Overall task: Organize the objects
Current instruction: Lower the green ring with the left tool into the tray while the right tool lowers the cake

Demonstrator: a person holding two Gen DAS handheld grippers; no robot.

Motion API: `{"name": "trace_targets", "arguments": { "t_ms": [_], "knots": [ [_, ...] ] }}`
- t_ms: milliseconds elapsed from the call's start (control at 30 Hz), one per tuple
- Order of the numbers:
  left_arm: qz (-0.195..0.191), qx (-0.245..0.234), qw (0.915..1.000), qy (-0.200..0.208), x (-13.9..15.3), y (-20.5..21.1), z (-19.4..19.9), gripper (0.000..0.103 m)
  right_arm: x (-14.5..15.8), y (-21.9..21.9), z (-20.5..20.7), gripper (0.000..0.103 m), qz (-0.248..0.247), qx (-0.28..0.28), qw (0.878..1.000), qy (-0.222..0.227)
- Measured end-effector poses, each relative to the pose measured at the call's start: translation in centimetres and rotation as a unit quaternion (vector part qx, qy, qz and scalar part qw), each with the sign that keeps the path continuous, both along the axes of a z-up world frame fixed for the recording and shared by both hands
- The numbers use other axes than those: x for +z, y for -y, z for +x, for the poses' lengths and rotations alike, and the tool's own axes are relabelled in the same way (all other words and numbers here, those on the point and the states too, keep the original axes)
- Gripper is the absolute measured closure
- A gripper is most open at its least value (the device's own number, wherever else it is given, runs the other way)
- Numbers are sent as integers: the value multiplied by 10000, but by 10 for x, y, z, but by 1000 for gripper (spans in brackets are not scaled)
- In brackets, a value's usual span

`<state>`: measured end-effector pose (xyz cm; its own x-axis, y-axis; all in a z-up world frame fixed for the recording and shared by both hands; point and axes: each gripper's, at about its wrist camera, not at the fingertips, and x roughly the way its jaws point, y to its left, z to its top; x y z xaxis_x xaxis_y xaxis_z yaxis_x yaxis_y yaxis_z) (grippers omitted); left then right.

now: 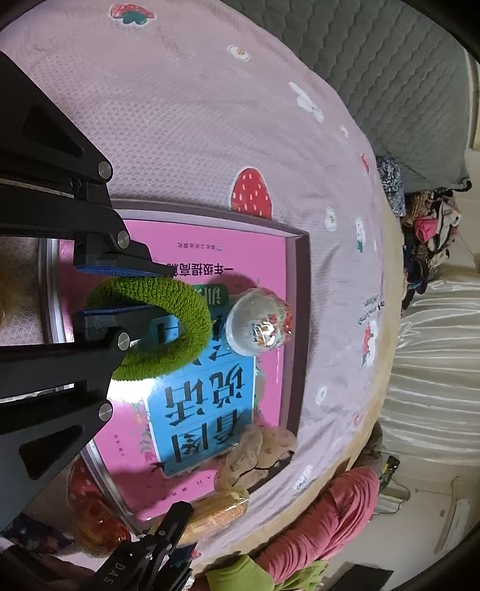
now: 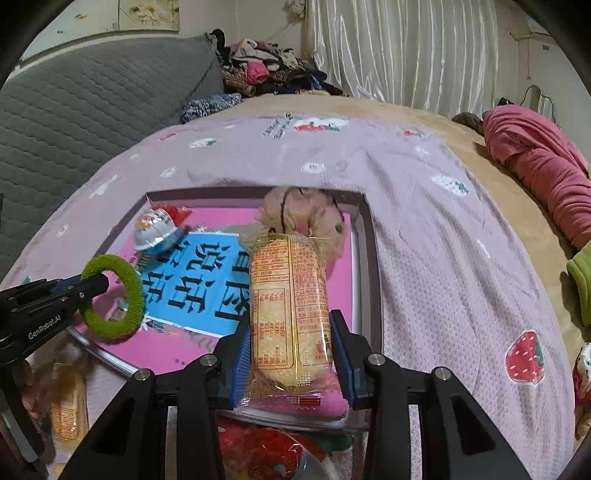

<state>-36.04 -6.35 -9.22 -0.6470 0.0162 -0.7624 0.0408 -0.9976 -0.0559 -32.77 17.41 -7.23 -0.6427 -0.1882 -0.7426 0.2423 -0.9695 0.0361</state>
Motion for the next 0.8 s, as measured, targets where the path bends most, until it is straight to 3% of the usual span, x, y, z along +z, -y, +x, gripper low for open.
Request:
{"name": "trace_targets", "arguments": {
  "t_ms": [600,800],
  "knots": [
    [14,-51,9997,237,-10,-1,-3,89,-15,2,-7,63,217,-2,9988,442],
    [-14,-52,9997,238,-9,-1,-2,81,-12,2,-7,58,213,-24,9988,444]
  ]
}}
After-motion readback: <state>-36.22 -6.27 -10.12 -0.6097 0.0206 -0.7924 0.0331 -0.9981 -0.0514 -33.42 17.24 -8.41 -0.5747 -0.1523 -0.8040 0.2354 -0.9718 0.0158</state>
